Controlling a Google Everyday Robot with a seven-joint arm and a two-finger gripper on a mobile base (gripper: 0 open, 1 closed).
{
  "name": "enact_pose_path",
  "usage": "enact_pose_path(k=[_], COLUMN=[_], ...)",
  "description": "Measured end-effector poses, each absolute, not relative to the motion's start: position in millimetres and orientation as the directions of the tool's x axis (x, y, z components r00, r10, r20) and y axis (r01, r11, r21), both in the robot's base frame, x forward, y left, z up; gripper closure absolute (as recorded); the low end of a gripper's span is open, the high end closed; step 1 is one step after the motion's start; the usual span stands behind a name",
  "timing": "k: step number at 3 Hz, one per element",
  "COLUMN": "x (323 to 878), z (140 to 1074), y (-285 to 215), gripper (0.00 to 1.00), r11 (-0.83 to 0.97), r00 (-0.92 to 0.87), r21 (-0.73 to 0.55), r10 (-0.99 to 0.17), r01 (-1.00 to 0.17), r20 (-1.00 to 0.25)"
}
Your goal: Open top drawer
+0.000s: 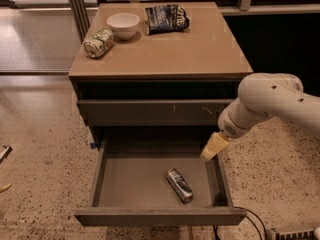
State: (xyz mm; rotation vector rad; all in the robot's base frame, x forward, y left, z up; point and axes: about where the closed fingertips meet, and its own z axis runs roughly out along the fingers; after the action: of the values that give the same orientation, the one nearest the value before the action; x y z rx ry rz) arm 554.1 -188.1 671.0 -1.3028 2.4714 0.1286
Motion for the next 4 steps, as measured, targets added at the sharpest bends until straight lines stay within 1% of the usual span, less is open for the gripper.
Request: enact_pose_path(k=[1, 3, 4], x=[559, 564, 585], z=[711, 714, 714], y=[-175, -170, -154], gripper=[0.0, 0.0, 0.0], r11=[0.56, 0.535, 0.481], r00=[-0.489, -0.458, -0.4], r21=[-0.124, -0.135, -0.137], r10=[-0.795, -0.808, -0.83], r01=[-0.819, -0.834, -0.866], r20=[-0.36, -0.37, -0.389])
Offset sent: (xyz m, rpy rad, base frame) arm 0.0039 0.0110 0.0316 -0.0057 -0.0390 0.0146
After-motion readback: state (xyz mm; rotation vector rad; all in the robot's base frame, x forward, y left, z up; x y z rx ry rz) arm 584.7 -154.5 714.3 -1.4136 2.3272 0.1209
